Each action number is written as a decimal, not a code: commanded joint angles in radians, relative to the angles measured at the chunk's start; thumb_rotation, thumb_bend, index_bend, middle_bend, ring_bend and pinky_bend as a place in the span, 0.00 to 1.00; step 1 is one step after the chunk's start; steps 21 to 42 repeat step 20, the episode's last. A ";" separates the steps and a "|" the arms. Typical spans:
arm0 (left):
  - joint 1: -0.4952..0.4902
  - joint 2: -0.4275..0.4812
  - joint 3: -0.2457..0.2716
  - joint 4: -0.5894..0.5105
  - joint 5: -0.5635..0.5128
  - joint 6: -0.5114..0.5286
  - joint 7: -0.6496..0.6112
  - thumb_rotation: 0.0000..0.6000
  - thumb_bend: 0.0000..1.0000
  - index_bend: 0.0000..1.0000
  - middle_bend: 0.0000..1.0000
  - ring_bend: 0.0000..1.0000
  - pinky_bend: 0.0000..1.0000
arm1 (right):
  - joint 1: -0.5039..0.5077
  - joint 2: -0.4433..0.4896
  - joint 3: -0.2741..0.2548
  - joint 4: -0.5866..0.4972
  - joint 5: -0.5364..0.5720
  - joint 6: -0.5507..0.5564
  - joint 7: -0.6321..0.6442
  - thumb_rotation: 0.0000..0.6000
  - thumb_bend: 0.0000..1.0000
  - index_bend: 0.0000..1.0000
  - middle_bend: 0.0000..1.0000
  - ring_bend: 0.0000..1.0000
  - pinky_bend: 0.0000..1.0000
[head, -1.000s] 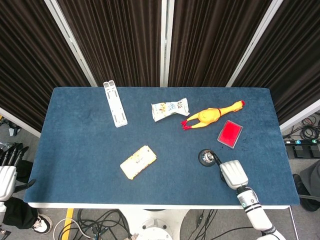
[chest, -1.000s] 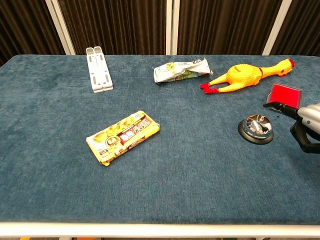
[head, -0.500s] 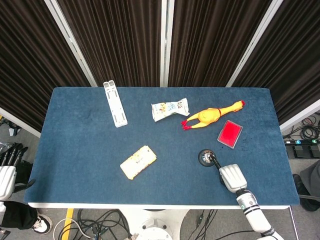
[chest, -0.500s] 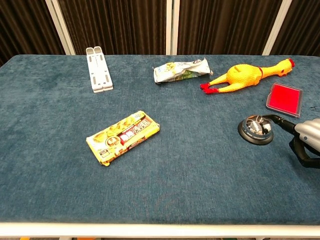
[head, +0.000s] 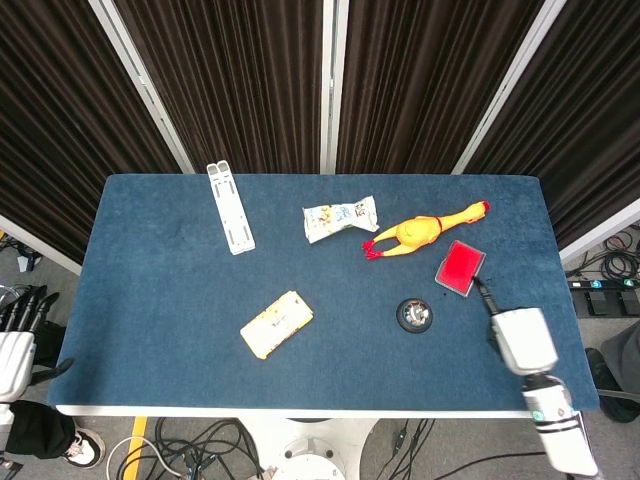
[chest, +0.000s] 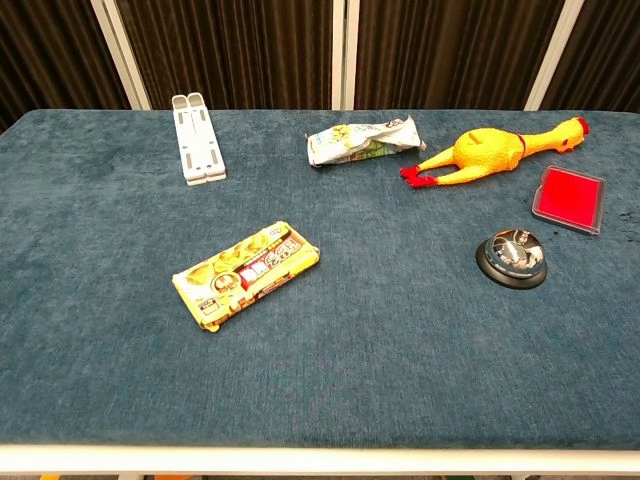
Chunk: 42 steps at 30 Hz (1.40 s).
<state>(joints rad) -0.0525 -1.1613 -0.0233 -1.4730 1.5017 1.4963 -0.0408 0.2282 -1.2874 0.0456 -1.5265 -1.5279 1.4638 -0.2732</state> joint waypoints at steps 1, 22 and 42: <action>-0.003 0.001 0.002 -0.015 0.007 0.000 0.018 1.00 0.11 0.08 0.00 0.00 0.12 | -0.082 0.092 0.025 0.035 0.081 0.065 0.002 1.00 0.55 0.11 0.46 0.38 0.39; -0.005 -0.008 -0.003 -0.049 0.021 0.026 0.080 1.00 0.11 0.08 0.00 0.00 0.12 | -0.118 0.131 0.044 0.036 0.144 -0.007 0.185 1.00 0.04 0.00 0.00 0.00 0.00; -0.005 -0.008 -0.003 -0.049 0.021 0.026 0.080 1.00 0.11 0.08 0.00 0.00 0.12 | -0.118 0.131 0.044 0.036 0.144 -0.007 0.185 1.00 0.04 0.00 0.00 0.00 0.00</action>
